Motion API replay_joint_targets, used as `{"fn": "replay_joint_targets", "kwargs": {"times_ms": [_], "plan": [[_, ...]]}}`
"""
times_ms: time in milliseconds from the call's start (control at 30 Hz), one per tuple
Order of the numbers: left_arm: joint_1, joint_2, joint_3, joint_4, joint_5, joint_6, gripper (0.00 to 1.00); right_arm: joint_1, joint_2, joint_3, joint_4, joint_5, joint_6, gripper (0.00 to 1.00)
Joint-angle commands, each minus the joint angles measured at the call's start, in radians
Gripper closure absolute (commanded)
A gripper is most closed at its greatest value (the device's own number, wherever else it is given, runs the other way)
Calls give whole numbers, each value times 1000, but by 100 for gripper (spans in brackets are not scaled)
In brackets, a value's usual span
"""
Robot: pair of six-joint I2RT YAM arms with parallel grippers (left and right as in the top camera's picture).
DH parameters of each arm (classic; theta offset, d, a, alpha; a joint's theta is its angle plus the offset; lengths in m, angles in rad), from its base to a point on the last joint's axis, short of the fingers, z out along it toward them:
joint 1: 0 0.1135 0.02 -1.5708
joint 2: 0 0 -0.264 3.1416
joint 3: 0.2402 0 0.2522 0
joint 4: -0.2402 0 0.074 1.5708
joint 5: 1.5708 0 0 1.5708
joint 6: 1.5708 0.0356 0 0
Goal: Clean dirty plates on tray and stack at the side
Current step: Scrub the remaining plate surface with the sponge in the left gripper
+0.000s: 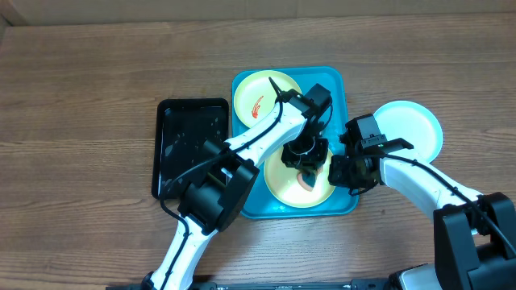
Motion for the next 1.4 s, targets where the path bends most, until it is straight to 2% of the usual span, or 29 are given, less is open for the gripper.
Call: {"fn": "replay_joint_targets", "kwargs": {"times_ms": [0, 233, 500, 667, 867, 1133, 1367], "plan": [[-1, 33, -6, -40, 60, 37, 96, 4, 11, -13, -8, 43, -23, 96], [24, 33, -5, -163, -96, 40, 96, 4, 11, -13, -8, 43, -23, 96], [28, 33, -5, -241, -594, -79, 96, 4, 11, -13, -8, 43, -23, 96], [29, 33, 12, -238, -725, -130, 96, 4, 11, -13, -8, 43, -23, 96], [27, 33, 52, -192, -668, -129, 96, 4, 11, -13, -8, 43, -23, 96], [8, 35, 35, -11, -186, -30, 96, 4, 11, -13, -9, 43, -23, 96], [-49, 37, -19, 48, -37, 1, 96, 4, 11, -13, -9, 43, -23, 96]]}}
